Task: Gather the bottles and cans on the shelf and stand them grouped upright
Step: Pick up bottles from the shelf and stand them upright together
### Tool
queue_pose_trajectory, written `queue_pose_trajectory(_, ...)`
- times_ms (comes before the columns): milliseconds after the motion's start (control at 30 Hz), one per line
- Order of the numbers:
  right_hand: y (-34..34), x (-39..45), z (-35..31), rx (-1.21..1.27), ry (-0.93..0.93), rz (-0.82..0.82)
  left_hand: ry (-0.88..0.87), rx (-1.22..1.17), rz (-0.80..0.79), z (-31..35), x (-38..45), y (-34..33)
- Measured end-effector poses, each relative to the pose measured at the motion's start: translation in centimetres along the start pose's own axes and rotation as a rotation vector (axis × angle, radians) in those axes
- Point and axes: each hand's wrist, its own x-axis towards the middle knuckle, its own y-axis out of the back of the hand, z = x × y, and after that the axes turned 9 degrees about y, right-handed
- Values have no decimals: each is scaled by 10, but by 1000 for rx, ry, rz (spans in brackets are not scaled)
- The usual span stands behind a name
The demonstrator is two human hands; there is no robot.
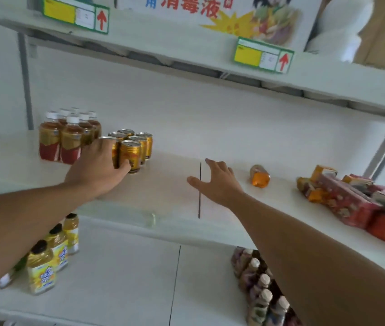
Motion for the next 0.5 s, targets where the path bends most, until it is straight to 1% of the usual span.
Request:
queue_pose_trajectory(67,23,-20,35,-42,-16,-1,16,23,26,39,-13,-4)
queue_pose_trajectory(133,44,-42,70,-66,-37,-7,34,15,14,82,-27,-15)
queue_pose_trajectory(233,71,-78,128,-72,-65,-19,44,2,-84,151,-51,-40)
queue_pose_trajectory(333,89,-110,178,-85,-109,-9,-7,41,-182,212,-80,-69)
queue_pose_trajectory(433,97,-134,213,-71,-136,-5,-57,96,-299,266,-108,-99)
queue_pose_trajectory(500,102,-144,229,-53,-130,2,-92,129,-351,297,-121,-114)
